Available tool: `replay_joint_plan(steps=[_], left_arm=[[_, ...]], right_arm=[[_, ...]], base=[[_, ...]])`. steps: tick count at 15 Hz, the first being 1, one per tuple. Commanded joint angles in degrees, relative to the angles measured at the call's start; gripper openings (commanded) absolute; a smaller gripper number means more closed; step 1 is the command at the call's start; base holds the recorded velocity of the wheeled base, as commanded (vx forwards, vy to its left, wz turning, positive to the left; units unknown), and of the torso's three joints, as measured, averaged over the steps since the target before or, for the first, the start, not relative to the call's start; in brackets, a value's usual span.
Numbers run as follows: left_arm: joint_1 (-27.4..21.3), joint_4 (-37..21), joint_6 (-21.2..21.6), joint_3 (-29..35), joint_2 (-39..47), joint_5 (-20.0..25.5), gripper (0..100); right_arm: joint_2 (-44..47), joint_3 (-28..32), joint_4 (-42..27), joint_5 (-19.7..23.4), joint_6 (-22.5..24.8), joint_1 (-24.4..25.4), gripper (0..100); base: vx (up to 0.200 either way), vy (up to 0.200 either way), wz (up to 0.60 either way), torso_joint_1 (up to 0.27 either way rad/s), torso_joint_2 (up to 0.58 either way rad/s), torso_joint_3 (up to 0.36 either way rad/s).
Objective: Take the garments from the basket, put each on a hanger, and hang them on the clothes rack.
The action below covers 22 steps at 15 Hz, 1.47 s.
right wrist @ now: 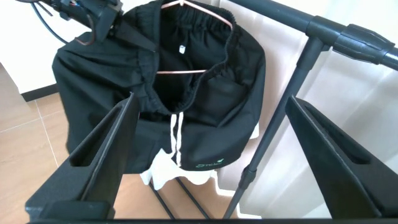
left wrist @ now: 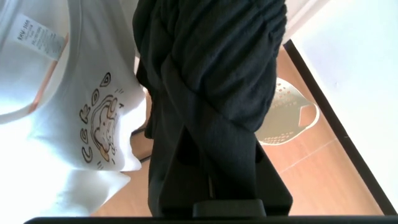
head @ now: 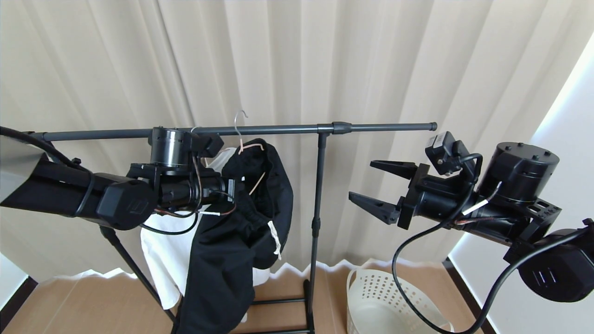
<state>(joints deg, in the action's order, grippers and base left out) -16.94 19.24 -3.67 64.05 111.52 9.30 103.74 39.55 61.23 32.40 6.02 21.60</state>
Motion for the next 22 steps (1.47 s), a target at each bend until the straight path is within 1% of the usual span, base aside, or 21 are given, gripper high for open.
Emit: replay_joint_plan(steps=[1,6,14,22], left_arm=[[-0.02,0.01,-0.02,1.52,1.77,-0.25,0],[-0.02,-0.25,-0.02,4.77,4.5,-0.34,0],[0.33,-0.34,-0.11,8.28,8.54,-0.34,0],[0.33,-0.25,-0.81,9.6,10.82,-0.34,0]], right_arm=[[-0.03,0.0,0.11,0.03,0.04,0.02,100],[-0.03,0.09,0.11,-0.15,0.04,0.02,100],[0.14,0.27,0.11,-0.06,0.04,-0.07,100],[0.32,0.44,0.11,-0.15,0.04,-0.16,100]], base=[[0.0,0.0,0.0,0.0,0.0,0.0],[0.0,0.0,0.0,0.0,0.0,0.0],[0.0,0.0,0.0,0.0,0.0,0.0],[0.0,0.0,0.0,0.0,0.0,0.0]])
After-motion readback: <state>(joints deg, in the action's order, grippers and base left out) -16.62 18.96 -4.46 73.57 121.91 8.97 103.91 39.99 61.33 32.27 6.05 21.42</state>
